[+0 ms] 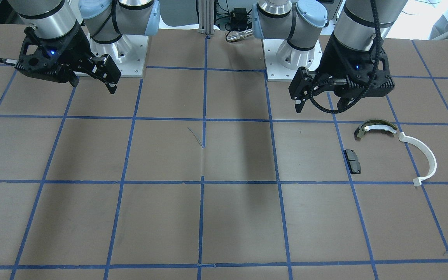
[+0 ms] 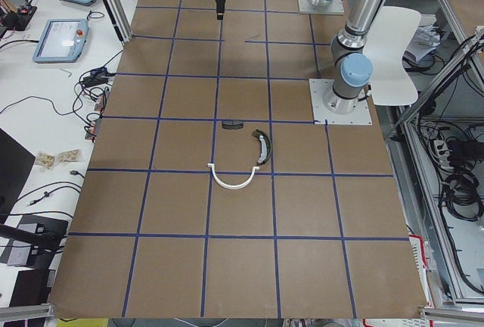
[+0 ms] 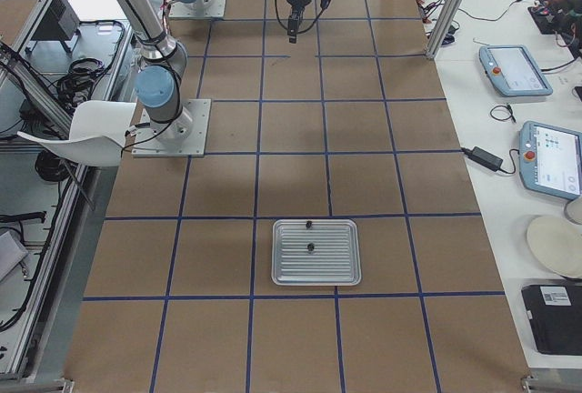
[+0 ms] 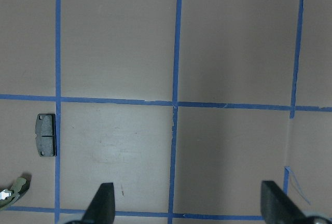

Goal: Place bearing gear from tray to pile

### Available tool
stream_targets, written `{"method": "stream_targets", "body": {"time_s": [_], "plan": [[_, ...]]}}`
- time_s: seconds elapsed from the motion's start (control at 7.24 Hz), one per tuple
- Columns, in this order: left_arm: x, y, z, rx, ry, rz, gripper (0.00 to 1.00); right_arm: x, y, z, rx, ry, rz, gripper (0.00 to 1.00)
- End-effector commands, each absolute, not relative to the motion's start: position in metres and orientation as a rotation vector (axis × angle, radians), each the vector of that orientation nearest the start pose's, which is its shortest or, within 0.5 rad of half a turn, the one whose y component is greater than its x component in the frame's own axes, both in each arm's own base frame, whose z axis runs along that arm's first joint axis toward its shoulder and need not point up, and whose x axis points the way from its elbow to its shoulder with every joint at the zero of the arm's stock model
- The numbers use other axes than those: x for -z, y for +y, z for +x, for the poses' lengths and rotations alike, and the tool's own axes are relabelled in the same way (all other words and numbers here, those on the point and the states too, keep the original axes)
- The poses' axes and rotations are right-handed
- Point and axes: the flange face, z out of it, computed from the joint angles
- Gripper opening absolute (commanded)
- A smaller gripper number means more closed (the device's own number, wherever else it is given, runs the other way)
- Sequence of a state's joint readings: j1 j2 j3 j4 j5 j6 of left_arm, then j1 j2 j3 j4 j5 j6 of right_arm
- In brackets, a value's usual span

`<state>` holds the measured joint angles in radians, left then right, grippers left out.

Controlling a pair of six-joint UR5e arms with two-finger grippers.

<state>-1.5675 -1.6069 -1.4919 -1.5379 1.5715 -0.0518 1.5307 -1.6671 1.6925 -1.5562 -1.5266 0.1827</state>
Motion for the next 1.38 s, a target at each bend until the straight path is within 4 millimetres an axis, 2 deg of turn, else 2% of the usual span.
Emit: {"method": "stream_targets", "body": {"time_s": [0.0, 0.28, 0.41, 0.69, 0.83, 1.1, 1.24], "plan": [[-0.513, -0.514, -0.132, 0.120, 3.140, -0.087, 1.00, -0.469, -0.453, 0.117, -0.071, 3.082, 0.355, 1.00], [-0.517, -0.517, -0.129, 0.133, 3.139, -0.091, 1.00, -0.468, -0.454, 0.111, -0.078, 3.079, 0.376, 1.00], [-0.518, -0.517, -0.129, 0.135, 3.141, -0.094, 1.00, -0.465, -0.458, 0.101, -0.093, 3.076, 0.386, 1.00], [-0.518, -0.518, -0.129, 0.137, 3.139, -0.094, 1.00, -0.462, -0.462, 0.090, -0.095, 3.083, 0.332, 1.00], [-0.518, -0.518, -0.129, 0.140, 3.139, -0.094, 1.00, -0.453, -0.471, 0.073, -0.121, 3.085, 0.238, 1.00], [-0.517, -0.519, -0.130, 0.140, 3.141, -0.091, 1.00, -0.441, -0.481, -0.013, -0.134, 3.069, 0.040, 1.00], [-0.518, -0.519, -0.130, 0.145, 3.141, -0.091, 1.00, -0.428, -0.488, -0.044, -0.145, 3.051, -0.093, 1.00]]}}
